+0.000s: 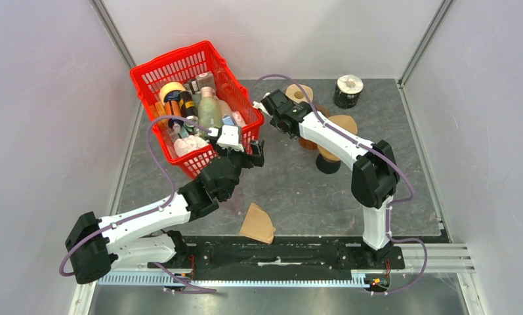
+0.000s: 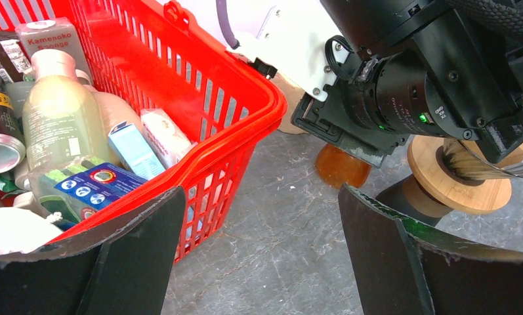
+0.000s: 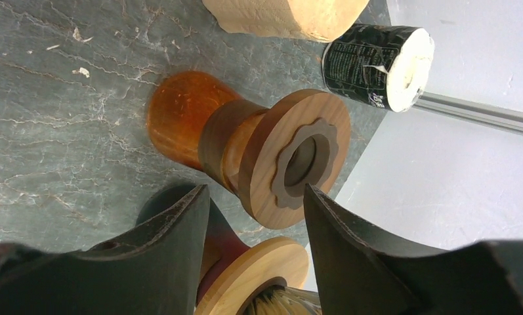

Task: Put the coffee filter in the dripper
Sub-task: Place the dripper holder onto the coffee server, then pick up the coffee filter from the center of the board.

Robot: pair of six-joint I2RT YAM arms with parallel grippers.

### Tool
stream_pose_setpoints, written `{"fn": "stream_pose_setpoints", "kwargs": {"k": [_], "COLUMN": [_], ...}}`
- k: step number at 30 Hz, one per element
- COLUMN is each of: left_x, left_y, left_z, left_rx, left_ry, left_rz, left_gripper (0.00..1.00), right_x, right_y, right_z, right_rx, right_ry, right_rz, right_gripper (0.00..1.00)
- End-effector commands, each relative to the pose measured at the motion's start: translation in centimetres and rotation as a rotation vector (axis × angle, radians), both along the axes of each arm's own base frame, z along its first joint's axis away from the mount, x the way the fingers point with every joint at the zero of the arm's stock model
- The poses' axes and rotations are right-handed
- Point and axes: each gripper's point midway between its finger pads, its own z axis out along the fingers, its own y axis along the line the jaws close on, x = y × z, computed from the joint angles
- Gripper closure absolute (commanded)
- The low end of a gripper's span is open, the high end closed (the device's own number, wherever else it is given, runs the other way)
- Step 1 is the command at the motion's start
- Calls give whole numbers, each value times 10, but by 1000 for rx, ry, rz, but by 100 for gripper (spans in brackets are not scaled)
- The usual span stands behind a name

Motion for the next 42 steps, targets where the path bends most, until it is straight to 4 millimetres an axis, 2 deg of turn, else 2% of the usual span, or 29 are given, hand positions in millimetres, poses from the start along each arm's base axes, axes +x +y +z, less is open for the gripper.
{"fn": "stream_pose_setpoints", "kwargs": {"k": [1,7,8,10,18,22,24,28,34,37,42], "left_x": [4,3,3,3,0,-1,-2,-5,-9,-12,-19], "left_y": [14,13,12,12,12,11,9,7,5,3,3], "left_z": [10,11,11,11,13,13,14,16,18,16,14], "left_rx": [-27,-32,-32,-31,-43,-48,-54,-63,-69,-58,-70], "left_ry": [-19,-20,-20,-19,-18,-13,-12,-2,14,41,84], "left_rz": [56,47,45,43,31,20,8,-16,-40,-58,-82], "left_gripper": [6,6,6,6,6,6,6,6,6,6,6], "right_x": [-15,-6,-5,-5,-10,-25,-37,-75,-161,-197,-222], "right_y": [9,-2,-5,-10,-37,-54,-53,-27,54,81,109], "right_z": [7,35,41,52,106,132,140,140,122,101,35], "right_rx": [-52,-32,-30,-24,109,286,401,706,1141,1198,1046], "right_ry": [33,-120,-145,-194,-396,-494,-492,-357,88,291,369], "right_rz": [79,-37,-55,-88,-242,-343,-330,-190,129,194,169], "right_gripper": [34,18,10,3,3,3,3,3,3,3,3]}}
